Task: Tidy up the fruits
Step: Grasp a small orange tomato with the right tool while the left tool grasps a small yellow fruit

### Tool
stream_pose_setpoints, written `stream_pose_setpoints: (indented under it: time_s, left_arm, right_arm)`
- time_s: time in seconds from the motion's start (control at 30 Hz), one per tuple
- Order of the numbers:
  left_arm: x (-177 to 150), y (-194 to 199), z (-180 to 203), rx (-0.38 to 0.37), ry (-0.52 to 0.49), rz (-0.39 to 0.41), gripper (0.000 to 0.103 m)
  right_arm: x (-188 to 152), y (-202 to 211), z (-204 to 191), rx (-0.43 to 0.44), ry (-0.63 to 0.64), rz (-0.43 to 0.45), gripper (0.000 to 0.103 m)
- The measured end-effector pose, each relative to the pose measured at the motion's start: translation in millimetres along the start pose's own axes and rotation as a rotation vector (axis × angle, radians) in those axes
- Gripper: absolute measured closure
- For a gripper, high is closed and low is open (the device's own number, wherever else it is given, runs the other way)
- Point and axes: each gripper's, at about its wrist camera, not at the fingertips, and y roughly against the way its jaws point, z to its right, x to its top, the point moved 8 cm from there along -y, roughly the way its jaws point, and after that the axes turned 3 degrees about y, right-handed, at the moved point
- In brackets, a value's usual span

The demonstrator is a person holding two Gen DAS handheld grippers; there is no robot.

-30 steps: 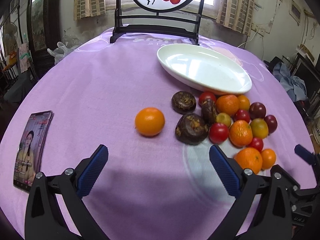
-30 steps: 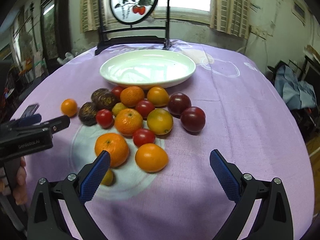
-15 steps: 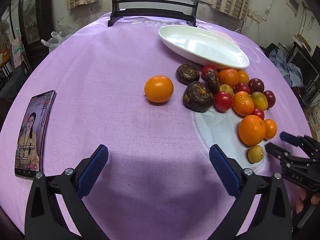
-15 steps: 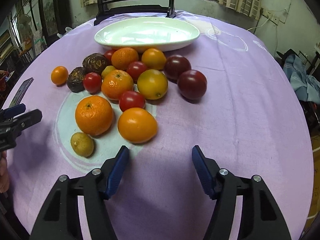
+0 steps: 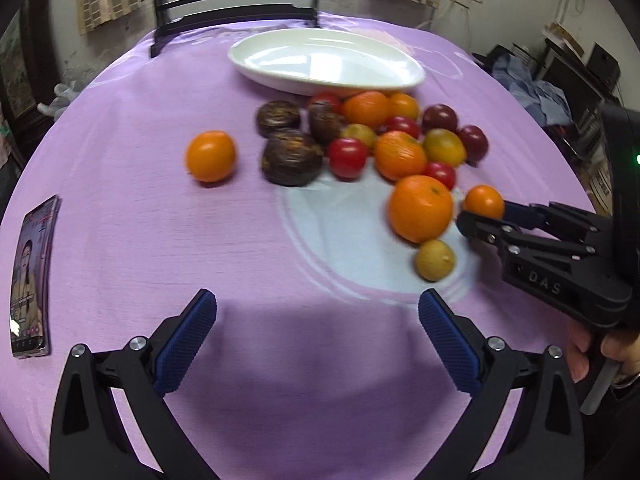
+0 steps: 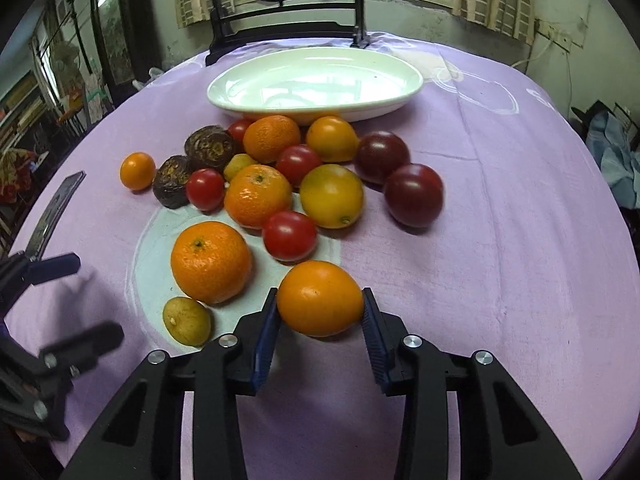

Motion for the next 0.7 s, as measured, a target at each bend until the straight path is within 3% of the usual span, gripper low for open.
stream_pose_setpoints:
  time_s: [0.27,0.33,0.37,0.43,0.47,0.5,0.53,0.57,0.7]
  left_arm:
    - [0.0,-19.4,39.9,0.005,-0.026,-0.033,0.004]
    - [3.6,-24.5,48.2,0.01,-0.04,-0.035,0.01]
    - [4.7,-26.7,52.2,0.011,-0.05,-0.036,0.022]
    - [8.2,-30.8,59.0,0.044,-0.083,-0.024,0.03]
    - [10.3,-30.1,59.1,0.048,-0.089,-0.012,0.042]
    - [13.0,-29.9,61.4,0.037,-0.093,-0.001,0.06]
    - [14.7,-28.3,66.6,-0.011,-0.092,0.004,0.072]
    - [14.4,-26.9,68.9,-0.027,-0.095,0.0,0.076]
    - [8.0,-20.8,71.1,-0.026,-0.152,0.0,0.077]
  right_arm:
    - [-7.9,11.4,23.6,0.012,-0.061,0.054,0.063]
    - [-8.2,12.8,27.1,0.009,-0.067,0.059,0.063]
    - [-9.2,13.3,28.1,0.011,-0.069,0.06,0.063]
    - [-10.6,13.4,28.3,0.014,-0.071,0.06,0.063]
    - [-10.9,13.2,28.2,0.016,-0.072,0.06,0.063]
    - [-10.9,13.3,28.2,0.017,-0.072,0.06,0.063]
    - [-10.9,13.2,28.1,0.018,-0.073,0.06,0.063]
    - [-10.7,12.8,28.7,0.02,-0.075,0.059,0.063]
    - [-11.6,10.2,30.2,0.037,-0.094,0.048,0.063]
